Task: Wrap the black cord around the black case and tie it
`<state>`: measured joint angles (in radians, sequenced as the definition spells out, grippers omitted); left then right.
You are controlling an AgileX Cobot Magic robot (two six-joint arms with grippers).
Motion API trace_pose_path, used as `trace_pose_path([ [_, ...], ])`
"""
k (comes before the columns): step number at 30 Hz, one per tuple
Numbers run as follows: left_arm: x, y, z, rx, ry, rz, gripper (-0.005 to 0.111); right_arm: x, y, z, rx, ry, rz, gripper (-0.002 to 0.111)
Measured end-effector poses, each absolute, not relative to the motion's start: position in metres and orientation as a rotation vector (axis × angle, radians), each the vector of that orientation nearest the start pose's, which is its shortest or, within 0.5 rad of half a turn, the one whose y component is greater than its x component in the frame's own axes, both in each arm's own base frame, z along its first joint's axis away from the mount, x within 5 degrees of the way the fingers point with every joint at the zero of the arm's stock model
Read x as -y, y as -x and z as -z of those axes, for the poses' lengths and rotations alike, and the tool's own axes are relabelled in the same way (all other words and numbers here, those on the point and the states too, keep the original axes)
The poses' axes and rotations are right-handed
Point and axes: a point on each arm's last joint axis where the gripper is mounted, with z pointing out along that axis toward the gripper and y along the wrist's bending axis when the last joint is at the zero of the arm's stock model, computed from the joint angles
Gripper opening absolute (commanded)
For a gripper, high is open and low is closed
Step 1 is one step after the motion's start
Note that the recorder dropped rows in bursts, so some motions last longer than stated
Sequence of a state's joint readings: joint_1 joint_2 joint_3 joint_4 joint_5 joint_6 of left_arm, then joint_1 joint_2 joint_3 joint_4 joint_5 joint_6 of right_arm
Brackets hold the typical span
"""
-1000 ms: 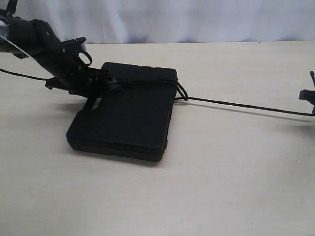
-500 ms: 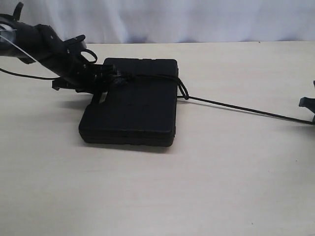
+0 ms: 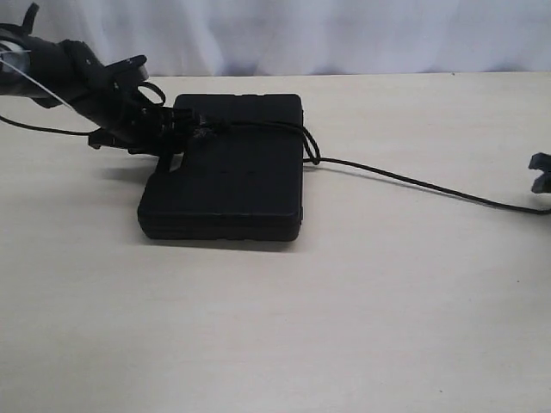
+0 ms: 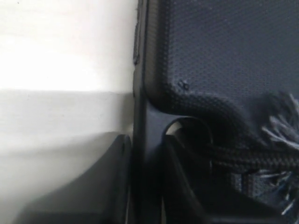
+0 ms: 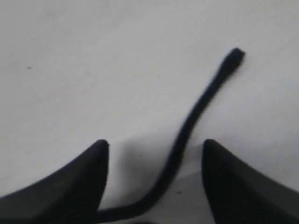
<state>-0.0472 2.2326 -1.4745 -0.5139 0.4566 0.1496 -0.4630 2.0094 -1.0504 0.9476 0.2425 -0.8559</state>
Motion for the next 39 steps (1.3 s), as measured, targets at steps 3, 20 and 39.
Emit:
trace_pose_path([
  [3,0.043,-0.459,-0.107,-2.691,0.253,0.434,0.039,0.149,-0.357,-0.12,-2.497,-0.557,-0.228,0.075],
  [20,0.084,-0.392,-0.251,-2.735,-0.323,0.112,0.0,0.054,-0.318,-0.271,-2.665,-0.001,-0.037,0.004],
  [39,0.061,-0.095,-0.312,-1.535,-0.426,0.466,0.0,-0.022,-0.128,-0.304,-1.827,0.3,-0.025,0.004],
])
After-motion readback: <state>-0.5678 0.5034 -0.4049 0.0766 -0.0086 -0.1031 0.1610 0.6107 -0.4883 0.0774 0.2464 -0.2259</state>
